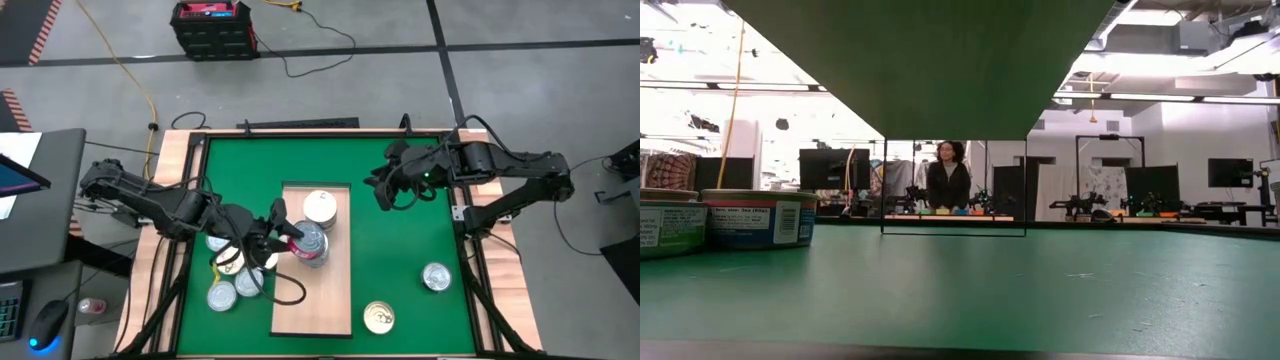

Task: Stack canned seafood by type on shelf
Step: Stack the red tuna can on top of the green tuna can on the shelf, then stack the yellow blue tuna can on top of the red tuna can on the shelf

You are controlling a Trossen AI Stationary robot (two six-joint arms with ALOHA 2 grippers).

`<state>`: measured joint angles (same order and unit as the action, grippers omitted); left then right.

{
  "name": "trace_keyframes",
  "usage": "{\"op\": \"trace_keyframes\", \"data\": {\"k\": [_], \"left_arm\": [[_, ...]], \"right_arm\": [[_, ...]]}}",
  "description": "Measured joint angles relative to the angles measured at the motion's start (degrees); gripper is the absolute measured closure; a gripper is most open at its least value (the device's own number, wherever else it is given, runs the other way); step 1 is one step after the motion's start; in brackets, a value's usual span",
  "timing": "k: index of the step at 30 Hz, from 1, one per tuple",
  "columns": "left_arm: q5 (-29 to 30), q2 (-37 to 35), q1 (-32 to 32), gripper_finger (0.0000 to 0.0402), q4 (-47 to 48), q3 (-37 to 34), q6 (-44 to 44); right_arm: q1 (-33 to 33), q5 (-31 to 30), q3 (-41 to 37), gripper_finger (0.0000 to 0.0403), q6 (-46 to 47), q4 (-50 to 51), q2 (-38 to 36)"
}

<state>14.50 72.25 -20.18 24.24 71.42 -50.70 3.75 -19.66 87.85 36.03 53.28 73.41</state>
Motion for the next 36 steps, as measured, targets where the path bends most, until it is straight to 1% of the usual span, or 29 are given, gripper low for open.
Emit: {"op": "trace_keyframes", "data": {"k": [4, 8, 15, 19, 21, 23, 26, 29, 31, 33, 34, 36], "left_arm": [[-4.3, 0.0, 0.0, 0.0188, -1.4, 0.0, 3.9], [-6.8, 0.0, 0.6, 0.0187, -1.7, 0.0, 8.1], [-7.0, -0.2, 2.6, 0.0187, -2.5, 0.0, 11.6], [-6.8, -2.5, 2.5, 0.0187, -6.5, 0.0, 12.5], [-6.8, -4.2, 2.2, 0.0187, -6.2, 0.1, 14.4], [-6.8, -6.3, 1.8, 0.0187, -5.0, 0.1, 19.8], [-6.8, -10.2, 1.5, 0.0187, 0.0, 0.1, 35.0], [-6.8, -13.2, 1.8, 0.0187, 11.5, 0.1, 51.6], [-6.7, -14.5, 2.2, 0.0187, 19.7, -0.7, 59.4], [-6.7, -16.2, 2.5, 0.0187, 25.0, -3.6, 65.3], [-7.0, -17.4, 2.7, 0.0187, 26.1, -5.7, 68.0], [-8.5, -19.8, 4.3, 0.0187, 25.1, -10.9, 72.4]], "right_arm": [[0.0, 0.0, 0.0, 0.023, 0.0, 0.0, 0.0], [0.0, 0.0, 0.0, 0.023, 0.0, 0.0, 0.0], [0.5, 0.0, 0.0, 0.023, 0.0, -0.1, 0.0], [1.4, 0.0, 0.0, 0.023, 0.0, 0.0, 0.0], [2.0, 0.0, 0.0, 0.023, 0.0, 0.0, 0.0], [2.5, 0.0, 0.0, 0.023, 0.0, -0.1, 0.0], [3.8, 0.0, 0.0, 0.023, 0.0, -0.2, 0.0], [5.4, 0.0, 0.0, 0.023, -0.8, 0.6, 0.0], [6.2, 0.4, 0.0, 0.023, -2.4, 0.8, 0.0], [6.4, 3.6, 0.0, 0.0232, -5.0, 0.4, 0.0], [6.1, 5.9, 0.0, 0.0234, -6.4, 0.3, 0.0], [5.4, 9.2, 0.0, 0.0241, -9.1, 0.3, 0.0]]}}
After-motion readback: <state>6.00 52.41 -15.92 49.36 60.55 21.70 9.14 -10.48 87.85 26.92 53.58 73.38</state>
